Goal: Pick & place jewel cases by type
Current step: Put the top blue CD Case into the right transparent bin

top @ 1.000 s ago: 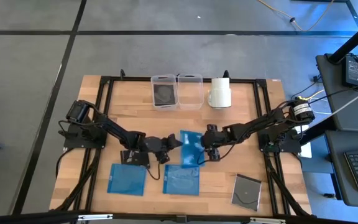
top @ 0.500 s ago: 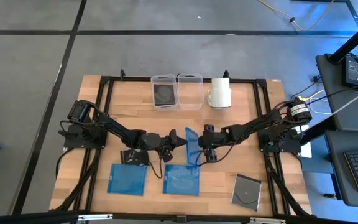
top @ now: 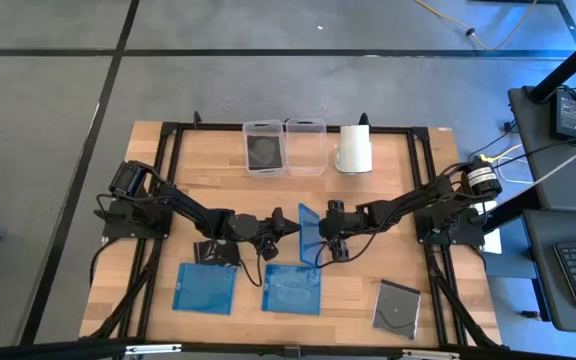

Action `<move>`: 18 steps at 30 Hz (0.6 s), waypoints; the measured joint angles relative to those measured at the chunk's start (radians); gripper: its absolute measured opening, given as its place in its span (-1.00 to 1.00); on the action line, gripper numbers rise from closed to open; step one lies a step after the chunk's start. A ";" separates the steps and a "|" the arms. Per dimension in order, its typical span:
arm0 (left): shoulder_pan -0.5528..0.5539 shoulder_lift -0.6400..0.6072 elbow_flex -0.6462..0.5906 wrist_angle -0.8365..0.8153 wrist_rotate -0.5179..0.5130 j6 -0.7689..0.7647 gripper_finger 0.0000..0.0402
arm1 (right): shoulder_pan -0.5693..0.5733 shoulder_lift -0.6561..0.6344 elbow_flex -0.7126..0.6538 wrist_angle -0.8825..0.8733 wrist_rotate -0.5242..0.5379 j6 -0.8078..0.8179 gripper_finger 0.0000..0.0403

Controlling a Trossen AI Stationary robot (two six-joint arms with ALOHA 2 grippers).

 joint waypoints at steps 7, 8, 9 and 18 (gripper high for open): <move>0.000 0.002 -0.002 0.008 -0.002 0.074 -0.50 | 0.000 0.000 0.000 0.000 0.003 0.000 0.36; 0.000 0.002 -0.002 0.008 -0.002 0.088 -0.47 | 0.000 0.000 0.000 0.000 0.003 0.000 0.36; 0.000 0.002 -0.002 0.008 -0.003 0.095 -0.43 | 0.000 0.000 0.000 0.000 0.003 0.000 0.36; 0.000 0.004 -0.003 0.027 -0.054 0.105 -0.21 | 0.000 0.000 0.000 0.002 0.007 0.000 0.36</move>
